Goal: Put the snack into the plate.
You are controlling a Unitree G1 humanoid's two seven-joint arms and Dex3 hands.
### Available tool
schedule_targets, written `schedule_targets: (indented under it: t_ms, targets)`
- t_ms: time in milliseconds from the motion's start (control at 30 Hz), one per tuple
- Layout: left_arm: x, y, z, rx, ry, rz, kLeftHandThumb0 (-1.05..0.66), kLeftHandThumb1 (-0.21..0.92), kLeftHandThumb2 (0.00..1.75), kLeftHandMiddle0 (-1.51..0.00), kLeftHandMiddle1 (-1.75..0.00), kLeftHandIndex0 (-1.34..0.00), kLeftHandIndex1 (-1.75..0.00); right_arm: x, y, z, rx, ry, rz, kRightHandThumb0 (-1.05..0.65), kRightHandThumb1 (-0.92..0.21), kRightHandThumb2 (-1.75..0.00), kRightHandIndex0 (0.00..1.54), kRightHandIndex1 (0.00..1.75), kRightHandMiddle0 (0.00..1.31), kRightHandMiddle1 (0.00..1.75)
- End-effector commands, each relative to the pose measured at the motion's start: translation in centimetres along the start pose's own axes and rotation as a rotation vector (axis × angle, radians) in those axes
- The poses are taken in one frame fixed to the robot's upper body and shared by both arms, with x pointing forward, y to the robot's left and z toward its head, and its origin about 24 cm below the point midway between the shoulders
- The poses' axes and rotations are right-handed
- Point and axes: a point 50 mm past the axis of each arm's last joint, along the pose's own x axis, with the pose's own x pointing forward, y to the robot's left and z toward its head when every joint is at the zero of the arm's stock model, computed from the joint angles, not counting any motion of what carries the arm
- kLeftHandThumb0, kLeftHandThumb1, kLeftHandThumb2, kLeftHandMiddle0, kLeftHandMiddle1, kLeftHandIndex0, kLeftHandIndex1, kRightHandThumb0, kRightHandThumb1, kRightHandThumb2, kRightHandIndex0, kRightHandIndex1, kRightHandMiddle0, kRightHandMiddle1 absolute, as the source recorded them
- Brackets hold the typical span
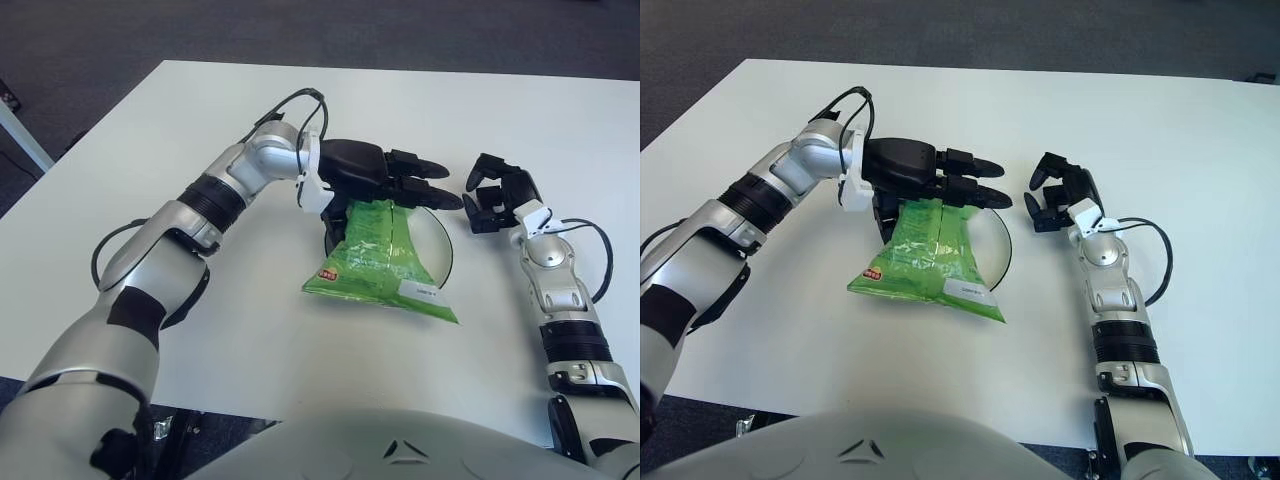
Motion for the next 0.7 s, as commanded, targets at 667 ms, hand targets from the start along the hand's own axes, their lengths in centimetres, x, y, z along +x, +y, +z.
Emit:
schedule_targets:
  t_ms: [667]
  targets:
    - [-0.8,1.9,-0.4,0.011,0.126,-0.174,-0.75,0.48,0.63,0.00,0.00,0.00,0.00,-0.9,0.7,-2.4,0.048,0.020,0.042,-0.53,-0.20,-1.46,1.36,1.75,0.71,1.75]
